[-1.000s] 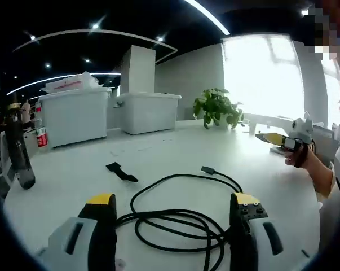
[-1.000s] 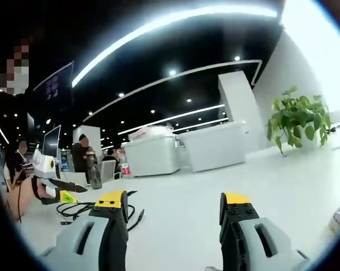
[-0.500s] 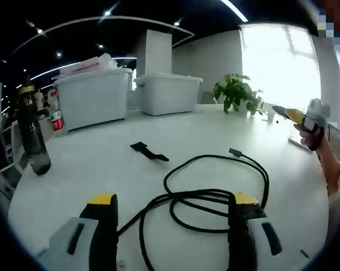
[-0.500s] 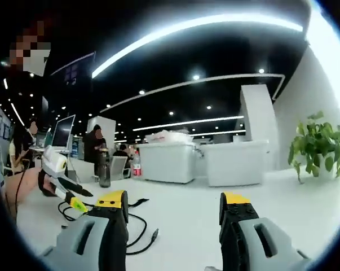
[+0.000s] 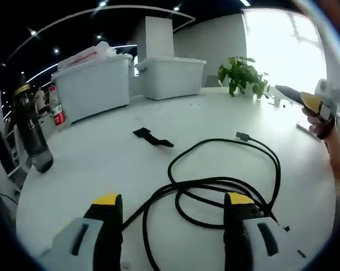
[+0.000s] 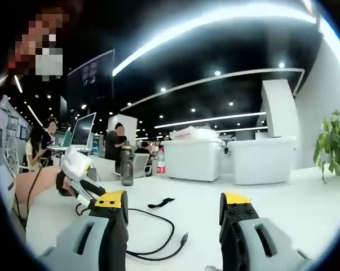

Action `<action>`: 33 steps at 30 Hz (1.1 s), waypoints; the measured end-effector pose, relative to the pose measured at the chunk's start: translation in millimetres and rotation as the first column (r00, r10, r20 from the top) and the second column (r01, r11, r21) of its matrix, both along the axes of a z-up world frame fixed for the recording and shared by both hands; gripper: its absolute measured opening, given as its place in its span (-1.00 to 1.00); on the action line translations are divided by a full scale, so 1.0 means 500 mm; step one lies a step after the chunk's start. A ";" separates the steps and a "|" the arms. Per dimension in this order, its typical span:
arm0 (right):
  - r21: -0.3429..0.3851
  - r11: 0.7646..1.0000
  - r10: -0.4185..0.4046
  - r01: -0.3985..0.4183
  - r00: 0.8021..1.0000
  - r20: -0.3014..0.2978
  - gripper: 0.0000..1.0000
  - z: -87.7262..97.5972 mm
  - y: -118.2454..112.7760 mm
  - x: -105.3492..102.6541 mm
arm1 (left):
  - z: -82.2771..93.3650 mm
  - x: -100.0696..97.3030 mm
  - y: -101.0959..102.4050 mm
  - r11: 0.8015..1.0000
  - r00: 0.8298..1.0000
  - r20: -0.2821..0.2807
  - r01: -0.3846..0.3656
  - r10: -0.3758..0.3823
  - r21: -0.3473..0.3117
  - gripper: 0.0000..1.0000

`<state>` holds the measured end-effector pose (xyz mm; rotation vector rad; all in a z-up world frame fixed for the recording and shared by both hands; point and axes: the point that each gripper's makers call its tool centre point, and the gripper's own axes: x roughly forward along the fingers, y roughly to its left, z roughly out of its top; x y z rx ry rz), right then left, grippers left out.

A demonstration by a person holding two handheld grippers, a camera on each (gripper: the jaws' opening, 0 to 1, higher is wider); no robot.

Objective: Coil the Type-C to USB data cable on the desktop and secure it with Velcro straps.

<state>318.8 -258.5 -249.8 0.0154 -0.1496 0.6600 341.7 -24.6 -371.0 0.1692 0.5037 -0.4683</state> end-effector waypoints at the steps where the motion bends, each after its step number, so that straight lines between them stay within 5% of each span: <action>1: -0.001 1.000 0.007 -0.007 1.000 -0.004 0.28 -0.002 0.003 -0.002 | -0.001 0.001 -0.002 1.000 1.000 -0.003 0.003 -0.003 0.007 0.44; 4: -0.010 1.000 0.023 -0.023 1.000 -0.007 0.28 -0.006 0.011 -0.008 | -0.002 0.001 -0.010 1.000 1.000 -0.006 0.014 -0.014 0.023 0.31; 9: -0.023 0.999 0.034 -0.034 0.999 -0.004 0.29 -0.007 0.014 -0.016 | -0.008 -0.011 -0.037 0.998 0.998 -0.025 0.065 -0.065 0.001 -0.22; 14: -0.033 0.999 0.034 -0.035 0.999 -0.008 0.29 -0.010 0.013 -0.018 | -0.012 -0.010 -0.044 0.996 0.995 -0.030 0.092 -0.091 0.015 -0.28; 18: -0.036 0.999 0.031 -0.031 0.999 -0.009 0.29 -0.007 0.014 -0.015 | 0.000 0.007 -0.022 0.991 0.996 0.033 0.081 -0.085 0.104 0.02; 24: -0.034 0.998 0.044 -0.044 0.999 -0.006 0.29 -0.001 0.026 -0.016 | -0.013 0.008 -0.028 0.995 0.995 -0.035 0.099 -0.098 0.028 0.03; 33: -0.043 0.997 0.064 -0.065 0.998 -0.027 0.29 -0.017 0.037 -0.012 | -0.015 0.026 -0.014 0.995 0.995 -0.055 0.090 -0.088 0.045 0.27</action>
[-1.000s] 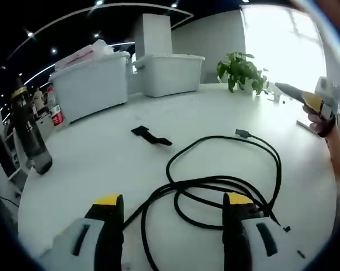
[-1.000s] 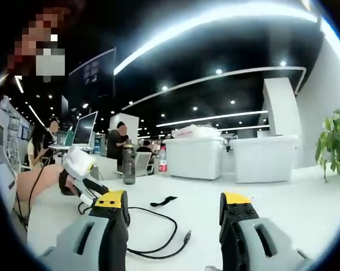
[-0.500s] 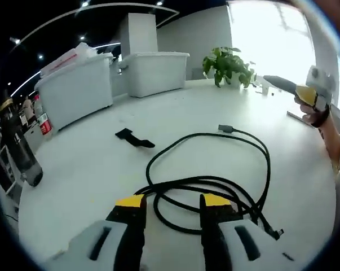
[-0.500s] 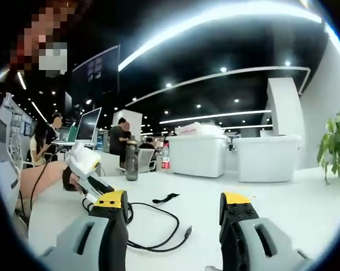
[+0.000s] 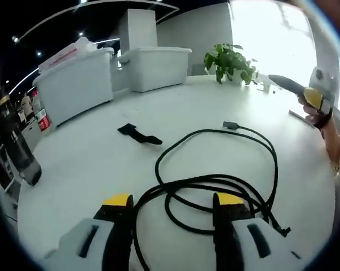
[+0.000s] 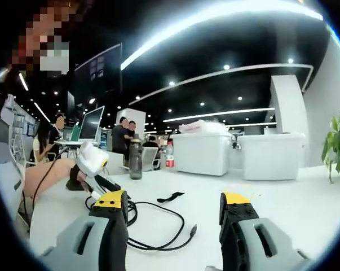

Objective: Coil the Type-C to USB data cable on the desktop and secure it with Velcro straps.

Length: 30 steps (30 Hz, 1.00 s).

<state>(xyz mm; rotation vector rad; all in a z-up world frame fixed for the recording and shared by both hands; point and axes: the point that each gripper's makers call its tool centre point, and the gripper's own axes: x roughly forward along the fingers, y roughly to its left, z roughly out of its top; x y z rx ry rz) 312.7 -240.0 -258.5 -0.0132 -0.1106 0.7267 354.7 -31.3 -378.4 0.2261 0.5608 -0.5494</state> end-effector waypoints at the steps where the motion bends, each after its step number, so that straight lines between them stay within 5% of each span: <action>1: 0.000 1.000 0.001 -0.001 1.000 -0.002 0.29 -0.001 0.000 0.001 | -0.002 -0.001 -0.001 1.000 1.000 -0.011 -0.001 0.001 -0.009 0.24; 3: 0.002 1.000 0.002 -0.002 1.000 -0.008 0.29 -0.003 -0.001 0.003 | -0.005 -0.009 -0.011 0.999 0.999 -0.040 0.007 -0.009 -0.052 0.14; 7: 0.001 1.000 0.002 -0.002 1.000 -0.011 0.28 -0.005 0.000 0.006 | -0.002 -0.012 -0.014 0.999 0.999 -0.036 0.017 -0.018 -0.031 0.07; 11: 0.000 1.000 0.005 -0.005 1.000 -0.012 0.28 -0.007 0.001 0.007 | -0.004 -0.015 -0.018 0.997 0.998 -0.009 0.056 -0.055 0.060 -0.55; 21: -0.064 0.998 0.023 -0.021 0.999 0.032 0.28 0.019 0.018 0.028 | -0.008 -0.006 -0.032 0.993 0.997 0.021 0.076 -0.078 0.092 -0.69; 26: -0.052 0.995 0.085 -0.084 0.996 0.001 0.31 0.024 0.052 0.041 | 0.003 0.006 -0.034 0.990 0.993 0.100 0.054 -0.067 0.134 -0.85; 30: -0.125 0.988 0.087 -0.086 0.996 0.002 0.30 0.002 0.075 0.050 | 0.008 0.003 -0.043 0.991 0.988 0.138 0.060 -0.076 0.118 -0.92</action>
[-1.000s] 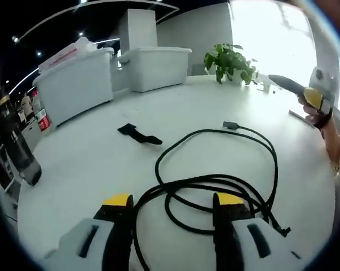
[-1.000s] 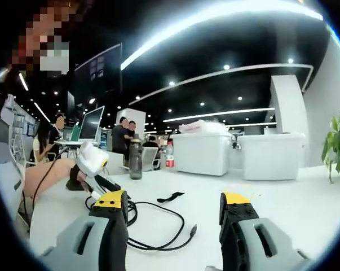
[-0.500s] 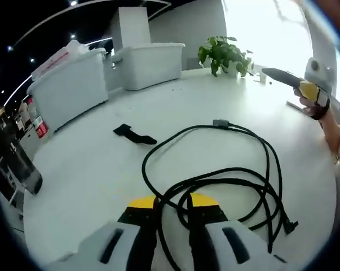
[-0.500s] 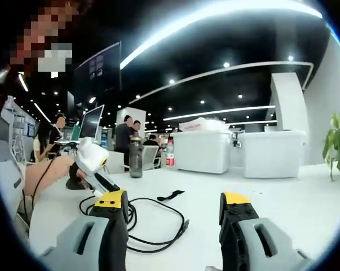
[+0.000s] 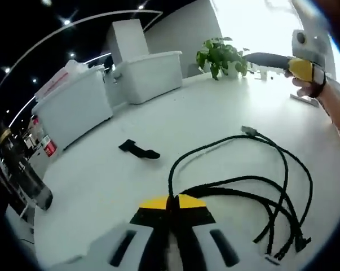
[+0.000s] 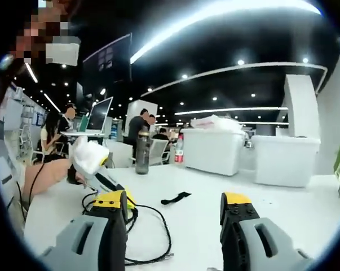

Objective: Coil the Type-C to USB data cable on the desktop and secure it with Velcro straps.

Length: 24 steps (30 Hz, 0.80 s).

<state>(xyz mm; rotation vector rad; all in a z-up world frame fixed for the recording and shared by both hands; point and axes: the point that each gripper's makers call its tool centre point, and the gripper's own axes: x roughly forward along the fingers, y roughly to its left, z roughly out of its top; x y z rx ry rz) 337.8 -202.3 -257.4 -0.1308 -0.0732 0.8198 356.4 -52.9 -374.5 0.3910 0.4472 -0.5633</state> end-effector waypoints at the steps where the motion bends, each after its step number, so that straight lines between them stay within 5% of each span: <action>1: -0.020 1.000 0.005 -0.005 1.000 0.006 0.30 -0.006 0.007 0.000 | 0.000 -0.005 -0.006 1.000 1.000 -0.002 0.015 -0.015 -0.010 -0.92; 4: -0.064 0.997 0.047 -0.047 0.999 0.003 0.31 -0.024 0.039 0.001 | 0.001 -0.012 -0.011 0.999 0.999 0.000 0.041 -0.041 0.002 -0.92; 9: -0.071 0.985 0.148 -0.157 0.982 -0.114 0.30 -0.052 0.093 0.015 | 0.004 -0.021 -0.017 0.992 0.993 0.005 0.116 -0.116 0.055 -0.92; 14: -0.001 0.985 0.169 -0.171 0.973 -0.160 0.28 -0.040 0.115 0.030 | 0.030 -0.036 -0.013 0.990 0.990 -0.040 0.134 -0.133 0.047 -0.88; 19: -0.012 0.979 0.199 -0.203 0.968 -0.153 0.28 -0.049 0.123 0.017 | 0.010 -0.044 0.036 0.995 0.992 -0.123 0.030 -0.017 0.099 -0.48; 24: -0.037 0.974 0.219 -0.225 0.968 -0.124 0.28 -0.050 0.121 0.010 | -0.006 -0.046 0.039 0.995 0.986 -0.168 0.026 -0.010 0.094 -0.13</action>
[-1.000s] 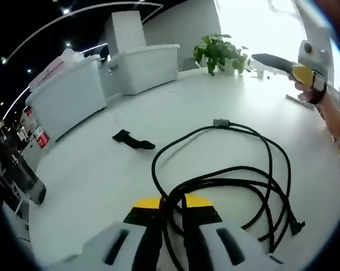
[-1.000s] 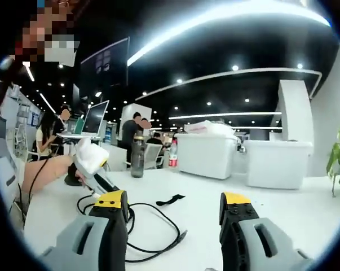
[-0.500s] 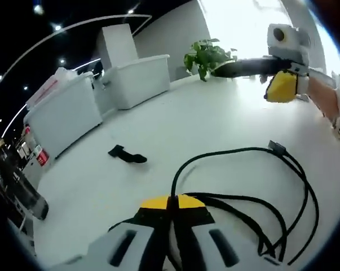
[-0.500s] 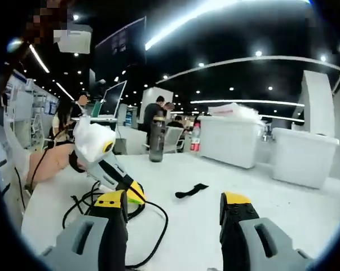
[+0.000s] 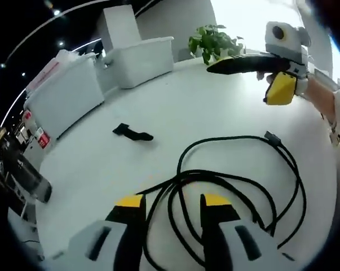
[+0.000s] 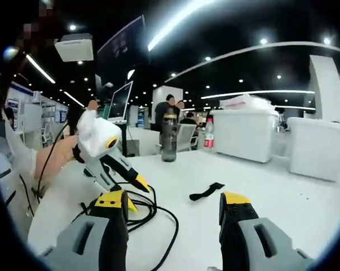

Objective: Coil the Type-C to USB data cable on the desktop and secure it with Velcro straps.

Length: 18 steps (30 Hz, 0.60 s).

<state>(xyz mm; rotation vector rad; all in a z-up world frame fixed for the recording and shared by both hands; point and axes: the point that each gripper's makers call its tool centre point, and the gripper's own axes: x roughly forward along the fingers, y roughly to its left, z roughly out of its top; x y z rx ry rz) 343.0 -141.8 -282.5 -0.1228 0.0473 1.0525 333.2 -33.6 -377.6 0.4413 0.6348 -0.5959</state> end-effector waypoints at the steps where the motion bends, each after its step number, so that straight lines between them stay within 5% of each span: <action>1: 0.006 1.000 0.007 -0.007 1.000 0.001 0.28 0.003 -0.001 -0.002 | 0.005 0.006 0.001 1.000 1.000 0.014 0.002 -0.002 -0.001 -0.02; 6: 0.048 0.999 0.025 -0.024 1.000 -0.019 0.27 0.009 -0.011 -0.003 | 0.003 0.020 0.001 0.999 0.999 -0.029 0.034 -0.034 -0.005 0.16; 11: 0.048 0.998 0.039 -0.039 0.999 -0.009 0.27 0.006 -0.016 -0.009 | -0.013 0.029 0.012 0.994 0.992 -0.124 -0.006 -0.008 -0.111 0.29; 15: 0.060 0.996 0.059 -0.059 0.998 -0.011 0.27 0.002 -0.015 -0.014 | -0.016 0.040 0.029 0.992 0.994 -0.109 -0.022 0.009 -0.125 0.52; 18: 0.098 0.993 0.070 -0.064 0.995 -0.068 0.26 -0.006 -0.011 -0.015 | -0.017 0.041 0.035 0.993 0.993 -0.113 -0.034 0.021 -0.115 0.58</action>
